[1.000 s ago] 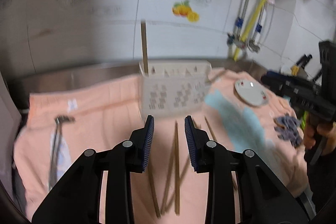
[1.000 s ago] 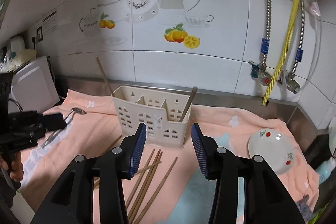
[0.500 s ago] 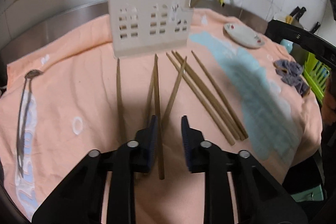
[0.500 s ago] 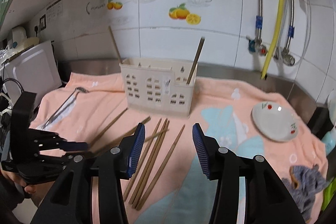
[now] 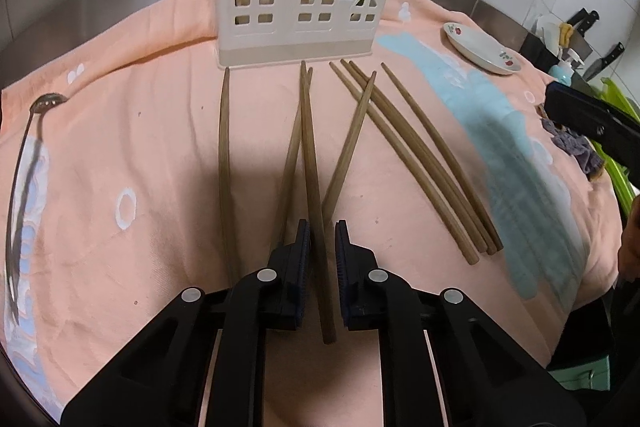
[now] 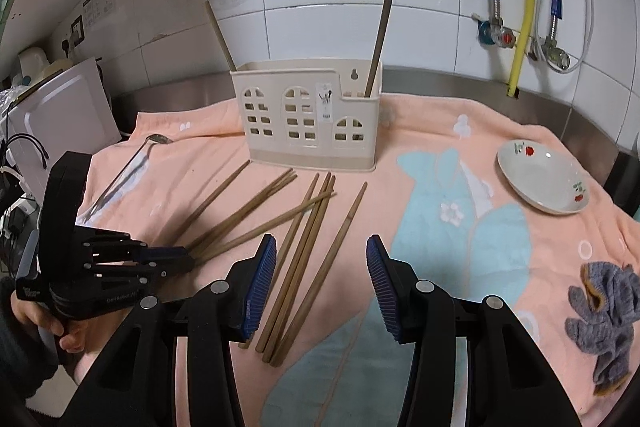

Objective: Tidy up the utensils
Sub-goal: 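Lower the left gripper onto a chopstick on the towel and close, then close the right gripper on a chopstick while the left gripper lifts its chopstick, then carry both held chopsticks upright over the white holder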

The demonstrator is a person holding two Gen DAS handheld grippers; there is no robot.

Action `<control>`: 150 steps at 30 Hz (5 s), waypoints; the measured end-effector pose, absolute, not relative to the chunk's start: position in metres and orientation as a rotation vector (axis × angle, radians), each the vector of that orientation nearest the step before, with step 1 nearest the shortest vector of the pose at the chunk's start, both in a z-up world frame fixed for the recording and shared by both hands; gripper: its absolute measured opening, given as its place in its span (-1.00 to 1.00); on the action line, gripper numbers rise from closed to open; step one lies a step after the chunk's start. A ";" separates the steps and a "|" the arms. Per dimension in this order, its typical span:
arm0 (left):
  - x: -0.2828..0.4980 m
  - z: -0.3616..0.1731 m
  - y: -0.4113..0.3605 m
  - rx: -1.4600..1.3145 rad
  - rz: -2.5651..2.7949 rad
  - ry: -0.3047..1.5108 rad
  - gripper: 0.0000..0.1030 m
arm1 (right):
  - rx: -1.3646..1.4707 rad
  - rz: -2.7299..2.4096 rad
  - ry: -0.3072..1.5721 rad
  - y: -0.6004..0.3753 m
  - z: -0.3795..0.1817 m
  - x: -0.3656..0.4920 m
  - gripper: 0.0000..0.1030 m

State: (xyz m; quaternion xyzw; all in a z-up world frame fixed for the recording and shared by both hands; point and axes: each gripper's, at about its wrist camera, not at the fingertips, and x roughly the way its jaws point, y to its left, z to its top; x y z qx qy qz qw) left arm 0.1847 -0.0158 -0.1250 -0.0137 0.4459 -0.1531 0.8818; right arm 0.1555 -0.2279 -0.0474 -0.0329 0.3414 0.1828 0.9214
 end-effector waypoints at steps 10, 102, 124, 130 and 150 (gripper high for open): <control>0.187 -0.131 -0.013 -0.042 -0.318 0.946 -0.76 | -0.052 0.384 0.741 -0.229 -0.062 0.153 -0.12; 0.187 -0.004 0.015 -0.070 -0.308 0.716 -0.89 | -0.086 0.382 0.533 -0.224 0.024 0.183 -0.87; 0.225 0.129 0.001 0.005 -0.292 0.464 -0.89 | -0.106 0.500 0.523 -0.229 0.141 0.249 -0.87; 0.246 0.169 0.000 0.022 -0.247 0.372 -0.89 | -0.125 0.490 0.506 -0.229 0.154 0.261 -0.87; 0.338 0.104 0.020 -0.063 -0.171 0.529 -0.89 | -0.179 0.473 0.666 -0.205 0.101 0.318 -0.87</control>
